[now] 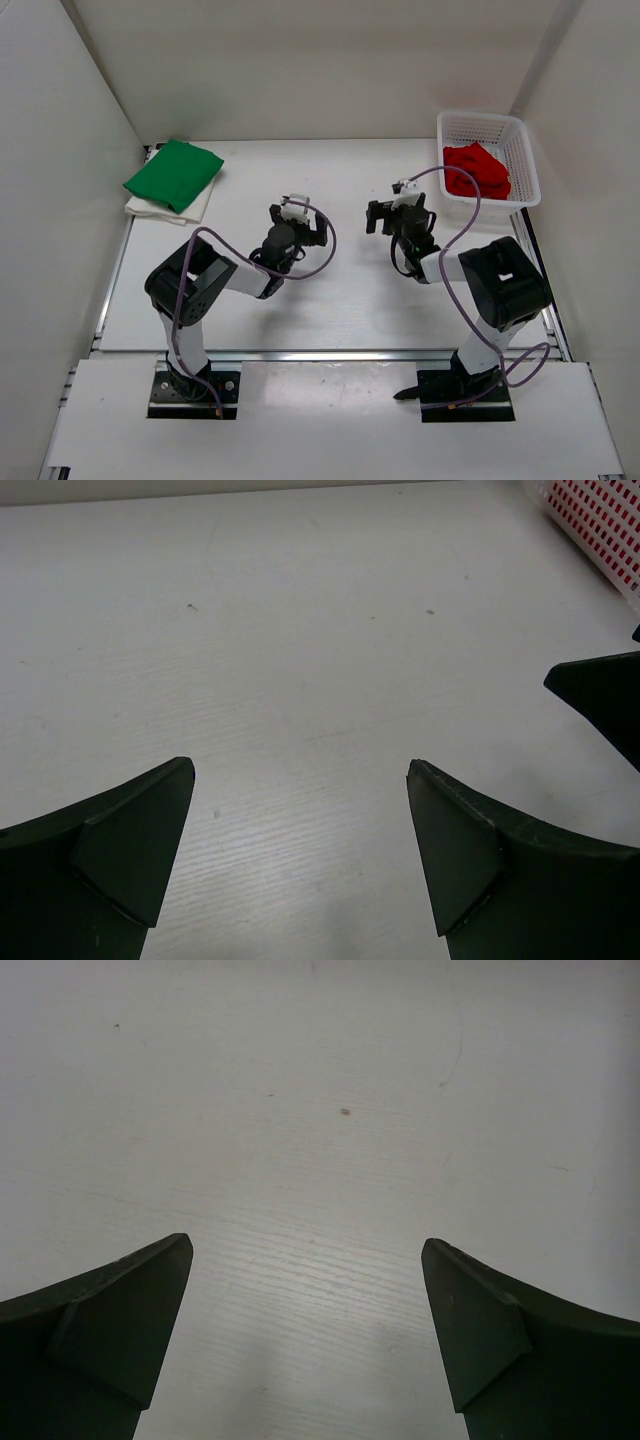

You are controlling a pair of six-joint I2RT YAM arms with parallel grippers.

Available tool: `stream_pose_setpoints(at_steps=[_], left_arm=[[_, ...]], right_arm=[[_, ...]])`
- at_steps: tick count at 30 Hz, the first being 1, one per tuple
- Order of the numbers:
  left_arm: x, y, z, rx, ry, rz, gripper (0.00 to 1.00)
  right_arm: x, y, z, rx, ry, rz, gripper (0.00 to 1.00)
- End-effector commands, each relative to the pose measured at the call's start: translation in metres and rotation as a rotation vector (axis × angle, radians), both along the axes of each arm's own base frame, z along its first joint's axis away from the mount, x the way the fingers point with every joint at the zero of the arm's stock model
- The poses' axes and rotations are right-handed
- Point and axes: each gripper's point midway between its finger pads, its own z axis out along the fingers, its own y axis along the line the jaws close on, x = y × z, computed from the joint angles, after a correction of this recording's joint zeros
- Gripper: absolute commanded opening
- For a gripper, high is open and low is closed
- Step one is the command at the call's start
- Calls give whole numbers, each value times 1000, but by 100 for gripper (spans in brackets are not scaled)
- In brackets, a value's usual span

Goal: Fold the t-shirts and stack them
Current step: Put the neatly folded tshirt into the corner of the board with the left arm, then grab crumpled tshirt from bin with the right arm

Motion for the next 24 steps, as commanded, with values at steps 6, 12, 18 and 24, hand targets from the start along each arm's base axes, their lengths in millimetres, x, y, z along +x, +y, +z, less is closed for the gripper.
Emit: stream_pose_setpoints(at_steps=[6,12,18,24], left_arm=[[14,-28,7,38,-1,-144,98],[21,-33,7,51,15,-179,99],[36,-41,-3,79,84,-210,99],[49,-45,-9,64,146,-216,99]], right_arm=[[3,-6,25,13,-113,-36,100],[1,-1,29,-33,-144,-64,99],[6,-6,28,-16,-119,-96,99],[8,-2,23,-46,-100,-93,99]])
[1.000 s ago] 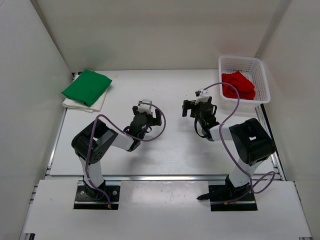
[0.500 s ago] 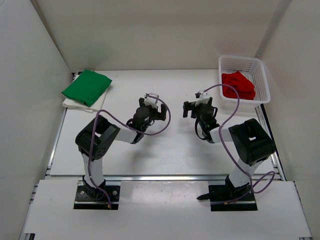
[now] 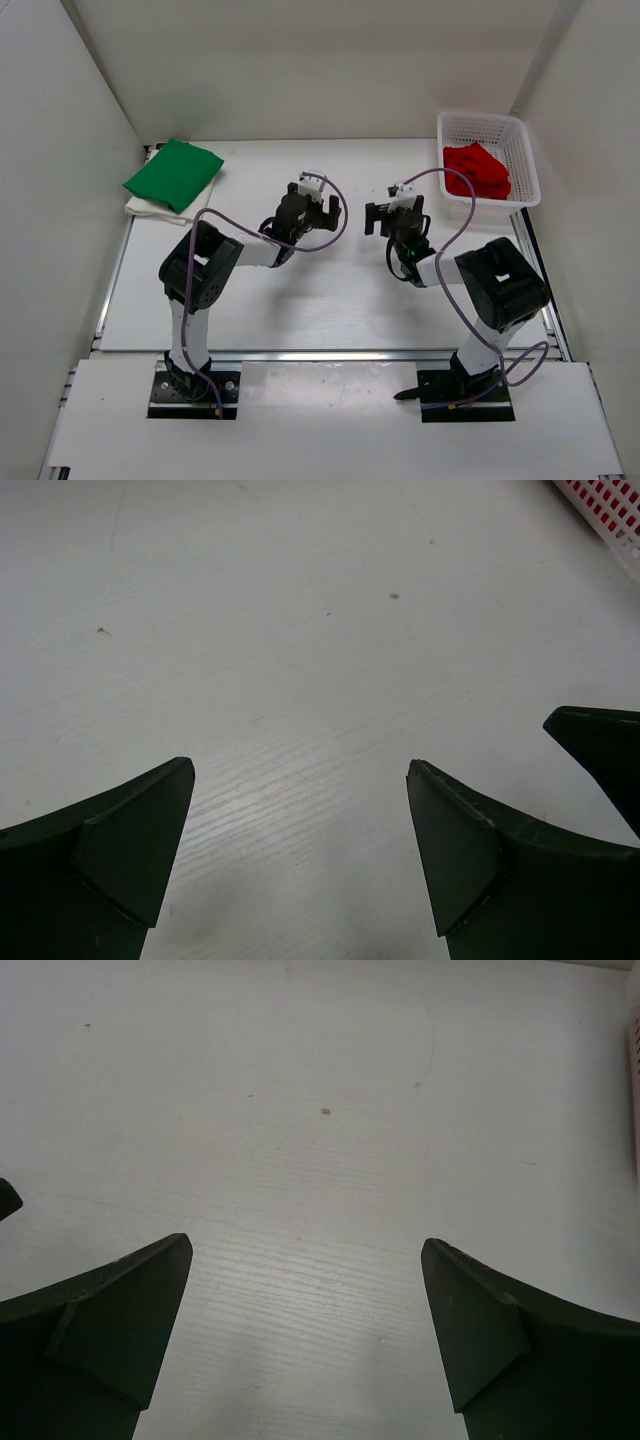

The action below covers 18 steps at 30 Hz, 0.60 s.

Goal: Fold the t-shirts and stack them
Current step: Grab crumpled tshirt from bin with the right arm

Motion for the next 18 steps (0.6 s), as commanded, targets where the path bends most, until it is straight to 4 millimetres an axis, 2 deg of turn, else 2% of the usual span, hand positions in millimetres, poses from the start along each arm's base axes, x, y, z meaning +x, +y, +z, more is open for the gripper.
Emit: stream_pose_setpoints(at_steps=[1,3,6,7,8,9,10,11,13,15,16,17,18], left_arm=[[-4,-7,3,-5,30,-68,99],[-7,-9,3,-18,27,-103,98],[-3,9,1,-94,54,-32,99],[0,16,10,-127,32,-14,98],[0,17,1,-154,76,-4,99],[9,25,2,-174,84,18,99],[14,21,4,-190,102,-11,99],[13,18,-4,-190,140,-38,99],[27,29,-12,-239,200,-2,99],[28,37,-18,-298,249,38,99],[33,50,-20,-336,267,105,98],[36,58,-24,-355,274,124,99],[35,57,-24,-373,281,117,99]], right_arm=[[13,1,21,18,-61,-25,99],[12,2,20,21,-56,-16,99],[12,2,23,20,-67,-7,99],[14,-3,22,27,-65,-27,99],[15,-4,23,38,-62,-34,99],[14,-3,19,35,-43,-33,99],[18,-4,18,36,-32,-36,99],[22,-3,22,47,-34,-43,99],[22,-7,19,38,-22,-85,99],[21,-6,20,4,-41,-107,99],[18,0,21,-9,-55,-115,98],[16,4,24,-27,-72,-110,91],[20,6,25,-59,-74,-106,85]])
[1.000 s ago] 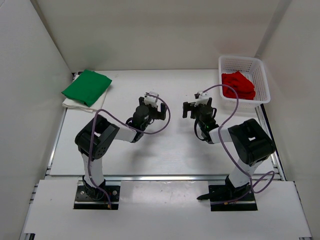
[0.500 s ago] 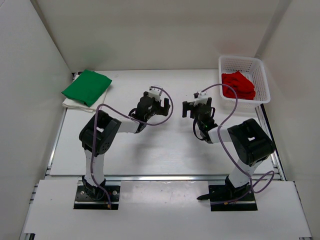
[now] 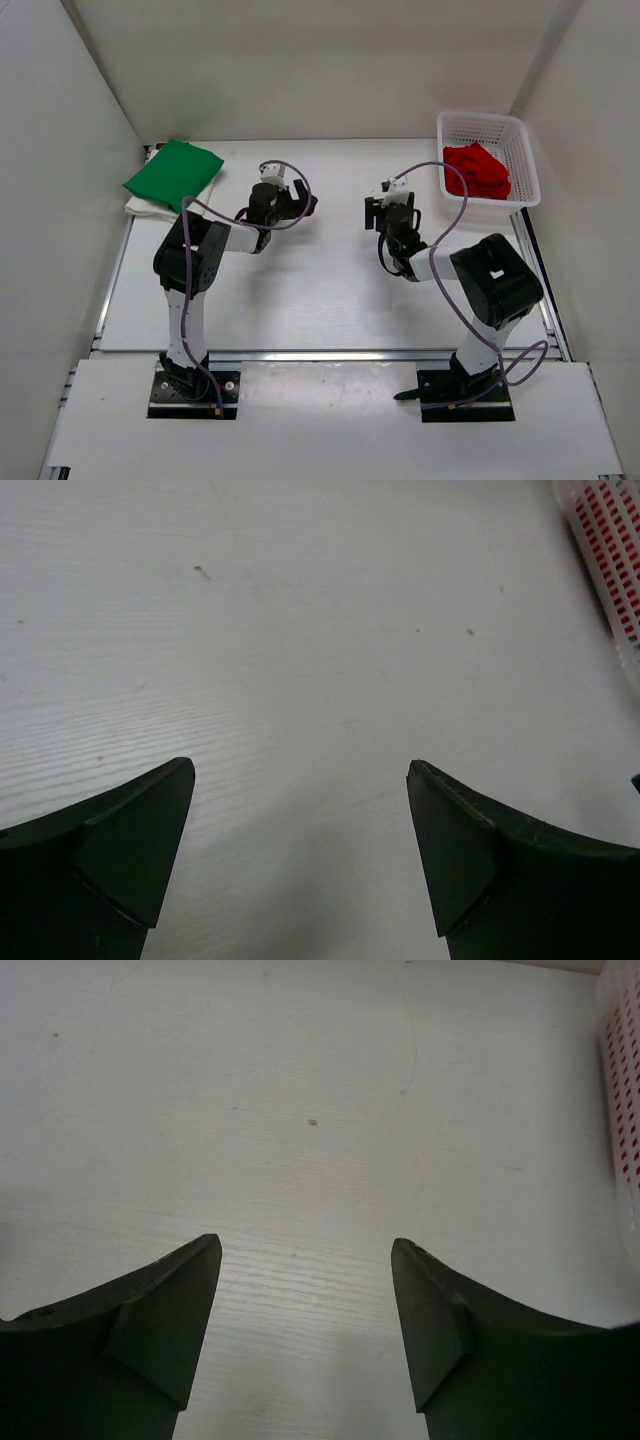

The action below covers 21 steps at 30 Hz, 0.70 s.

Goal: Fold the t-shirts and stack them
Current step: Grab crumpled tshirt from bin with the right arm

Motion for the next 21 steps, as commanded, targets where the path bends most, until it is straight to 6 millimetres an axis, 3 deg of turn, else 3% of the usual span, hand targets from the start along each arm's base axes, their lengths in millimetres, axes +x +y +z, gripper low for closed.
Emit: stream_pose_setpoints(at_steps=[1,2,3,4,5,6,7,8,10,12,15,16,17,18,19,20,21], left_arm=[[1,3,4,-132,60,16,99],[2,6,3,-123,59,27,99],[2,7,3,-121,63,36,98],[2,8,6,-122,56,41,79],[2,10,2,-110,65,37,49],[2,11,-2,-93,94,57,29],[3,14,-5,-65,122,90,24],[5,7,7,-52,106,74,17],[0,-1,18,-7,117,78,14],[-15,-12,37,28,116,69,14],[-43,-6,48,57,125,94,15],[-53,-10,63,35,97,78,17],[-68,-8,51,57,113,58,18],[-78,-11,59,70,105,51,19],[-90,-10,53,121,129,61,17],[-96,-10,50,137,142,64,17],[-107,-10,48,149,157,50,17]], right_arm=[[11,10,14,-56,-54,-40,62],[18,10,16,-63,-32,-64,41],[26,15,17,-61,-22,-65,36],[27,18,8,-80,37,-46,25],[30,27,6,-105,91,-8,16],[39,35,18,-52,94,-1,8],[39,43,19,-57,136,24,5],[35,44,15,-81,173,28,1],[23,59,33,-103,138,46,4],[11,63,55,-80,70,26,19],[-8,67,74,84,93,160,57],[-11,58,73,118,112,133,56],[-15,54,79,128,114,134,52],[-15,47,78,125,148,119,40],[-14,38,81,134,193,78,29],[-6,33,92,157,195,28,25],[-8,21,75,147,295,-2,23]])
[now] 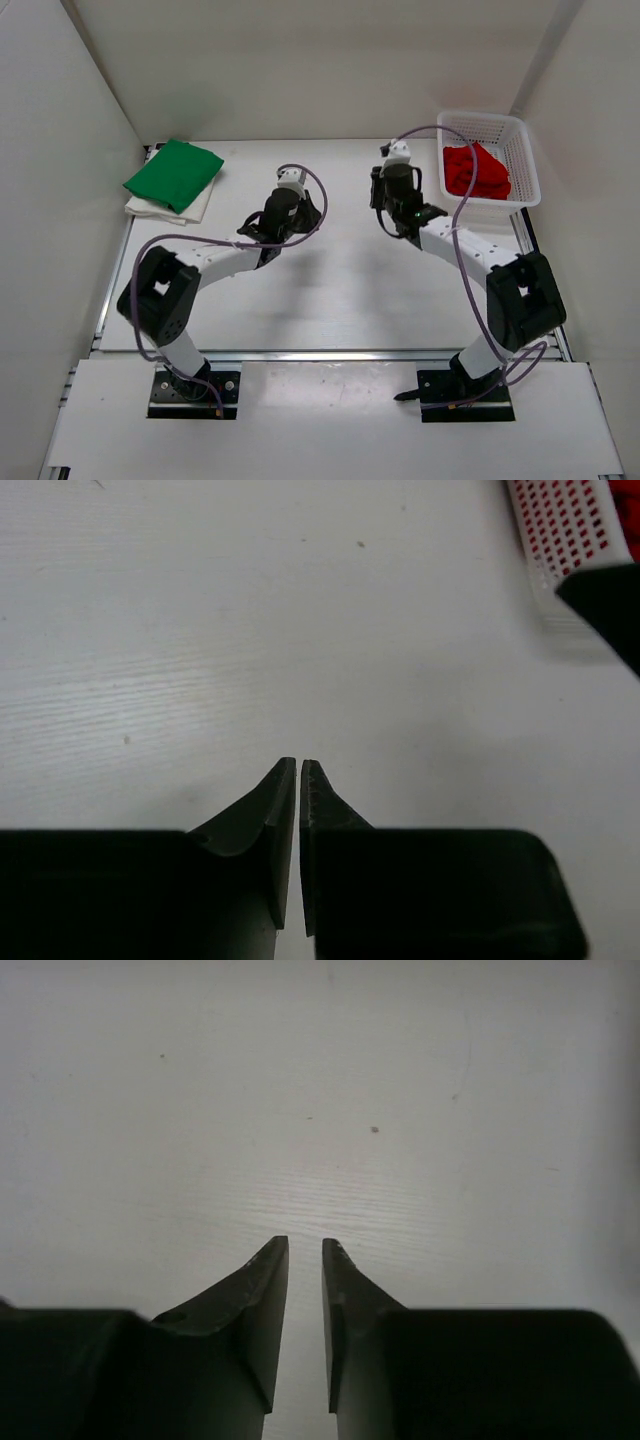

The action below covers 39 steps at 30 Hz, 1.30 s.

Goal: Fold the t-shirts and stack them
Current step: Grab crumpled tshirt from bin with the right arm

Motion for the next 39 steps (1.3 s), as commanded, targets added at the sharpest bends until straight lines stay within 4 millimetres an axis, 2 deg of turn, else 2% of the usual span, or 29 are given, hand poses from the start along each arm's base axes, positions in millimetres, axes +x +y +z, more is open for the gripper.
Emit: stream_pose_setpoints(at_steps=[1,2,3,4,5,6,7,8,9,10,11,12,13,14,15,16,17,18,19,21,22,23,24,25,27,31,32,36,39], left_arm=[[-31,11,-1,71,32,22,19],[-40,10,-6,69,39,-3,21],[-49,13,-5,70,33,-13,23],[-55,11,-1,54,31,-34,23],[-61,9,-4,48,36,-62,24],[-67,11,-4,27,45,-64,26],[-72,12,-2,5,49,-79,29],[-78,10,2,-18,43,-113,29],[-83,10,-2,-23,58,-126,31],[-92,7,-2,-25,60,-143,32],[-100,3,-2,-33,53,-163,34],[-107,0,-4,-40,47,-178,37],[-115,-9,2,-57,23,-213,43],[-125,-16,-4,-50,30,-243,45],[-129,-21,-2,-56,24,-261,45],[-134,-26,-6,-52,31,-276,46],[-138,-29,-9,-54,37,-301,46],[-141,-30,-13,-56,53,-312,46],[-142,-31,-14,-68,57,-324,46],[-139,-26,-20,-69,65,-313,46],[-138,-23,-23,-74,70,-306,46],[-136,-22,-23,-81,68,-308,46],[-134,-21,-22,-86,65,-308,46],[-136,-23,-22,-93,69,-313,46],[-134,-21,-22,-93,69,-305,46],[-135,-23,-30,-98,83,-320,46],[-133,-23,-30,-94,83,-313,46],[-132,-22,-35,-89,98,-306,46],[-130,-18,-37,-78,99,-296,46]], right_arm=[[2,-22,9,82,181,-74,17],[11,-30,22,103,192,-89,16],[3,-26,27,134,235,-32,11],[2,-22,32,173,229,12,11],[-7,-28,34,173,203,42,14],[-6,-20,66,207,83,105,26],[-3,-34,66,204,53,73,31],[1,-51,76,204,32,28,30],[4,-65,69,188,64,-16,29],[13,-92,81,184,50,-90,28],[25,-123,81,163,54,-181,27],[35,-137,82,142,51,-229,26],[40,-169,75,125,58,-314,25],[49,-191,74,114,62,-369,25],[57,-202,68,94,74,-386,24],[63,-223,54,85,97,-432,25],[66,-242,58,72,81,-479,26],[74,-250,53,61,91,-484,28],[78,-259,39,56,124,-489,30],[90,-279,36,68,141,-516,35],[100,-277,25,89,166,-483,36],[101,-279,17,103,186,-480,39],[107,-289,10,114,202,-486,40],[113,-289,8,123,204,-473,41],[122,-285,-13,138,247,-447,42],[138,-280,-23,179,237,-416,40],[140,-274,-27,183,244,-400,40],[151,-274,-41,200,259,-388,41],[158,-272,-51,219,281,-370,38]])
